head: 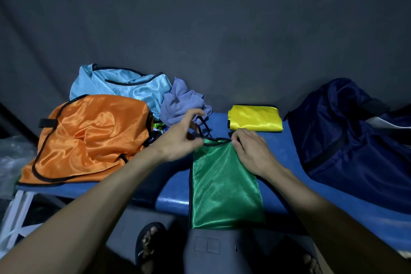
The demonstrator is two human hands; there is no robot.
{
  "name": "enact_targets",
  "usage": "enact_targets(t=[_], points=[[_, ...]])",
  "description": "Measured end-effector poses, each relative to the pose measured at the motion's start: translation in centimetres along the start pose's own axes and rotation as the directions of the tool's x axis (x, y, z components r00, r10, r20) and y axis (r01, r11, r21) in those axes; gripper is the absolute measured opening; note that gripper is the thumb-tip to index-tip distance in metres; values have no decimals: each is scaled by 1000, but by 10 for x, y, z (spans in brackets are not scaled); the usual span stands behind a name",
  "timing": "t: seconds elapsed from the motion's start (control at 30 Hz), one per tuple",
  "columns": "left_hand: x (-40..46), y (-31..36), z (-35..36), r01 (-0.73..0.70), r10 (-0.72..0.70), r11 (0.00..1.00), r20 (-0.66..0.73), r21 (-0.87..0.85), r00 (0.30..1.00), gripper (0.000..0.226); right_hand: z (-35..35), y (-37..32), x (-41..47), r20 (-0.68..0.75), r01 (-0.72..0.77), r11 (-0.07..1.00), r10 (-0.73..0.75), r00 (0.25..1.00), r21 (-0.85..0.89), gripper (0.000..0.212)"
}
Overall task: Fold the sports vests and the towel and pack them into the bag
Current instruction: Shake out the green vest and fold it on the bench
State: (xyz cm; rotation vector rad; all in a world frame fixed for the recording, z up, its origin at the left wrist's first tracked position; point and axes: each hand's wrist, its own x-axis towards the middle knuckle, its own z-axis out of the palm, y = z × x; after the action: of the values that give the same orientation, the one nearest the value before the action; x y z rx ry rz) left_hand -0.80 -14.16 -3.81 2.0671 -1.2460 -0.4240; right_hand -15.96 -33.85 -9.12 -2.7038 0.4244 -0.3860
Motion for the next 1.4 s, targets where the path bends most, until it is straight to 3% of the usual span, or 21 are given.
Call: enact_targets(t=[0.13, 0.23, 0.4, 0.6, 0.73, 0.83, 1.0, 1.13, 1.23, 1.33, 1.4], points=[[0, -12, 7, -206, 201, 948, 47, 242, 978, 47, 2, -2, 2, -9, -35, 999, 35, 999, -6, 14], [6, -21, 14, -205, 224, 911, -11, 358, 975, 27, 4, -4, 3, -14, -57, 998, 56, 998, -15, 15], [16, -26, 8, -116, 146, 973, -141, 201, 979, 11, 9, -4, 0, -32, -63, 998, 62, 998, -15, 16], [20, -34, 11, 8, -2, 997, -73, 82, 997, 11, 14, -4, -1, -60, -79, 997, 77, 995, -18, 19], [15, -33, 7, -2, 12, 989, -71, 146, 997, 11, 17, -5, 0, -77, -93, 995, 90, 993, -40, 23], [14, -31, 14, -77, 102, 973, -108, 217, 989, 13, 18, -6, 0, -91, -91, 995, 86, 992, -47, 23], [19, -37, 23, -31, 75, 969, -175, 244, 982, 7, 19, -6, -1, -98, -83, 996, 78, 992, -44, 23], [21, -39, 7, -141, 154, 981, -90, 136, 984, 6, 17, -3, -2, -85, -63, 998, 62, 994, -19, 21], [23, -42, -10, -182, 175, 982, 126, 46, 977, 9, 14, 1, 0, -50, -53, 998, 54, 997, 20, 19], [30, -43, -10, -106, 81, 990, 254, 89, 964, 16, 11, 4, 3, -3, -49, 998, 49, 999, 51, 19], [35, -44, -4, -103, 63, 979, 221, 174, 973, 18, 9, 6, 4, 26, -53, 996, 51, 998, 76, 19]])
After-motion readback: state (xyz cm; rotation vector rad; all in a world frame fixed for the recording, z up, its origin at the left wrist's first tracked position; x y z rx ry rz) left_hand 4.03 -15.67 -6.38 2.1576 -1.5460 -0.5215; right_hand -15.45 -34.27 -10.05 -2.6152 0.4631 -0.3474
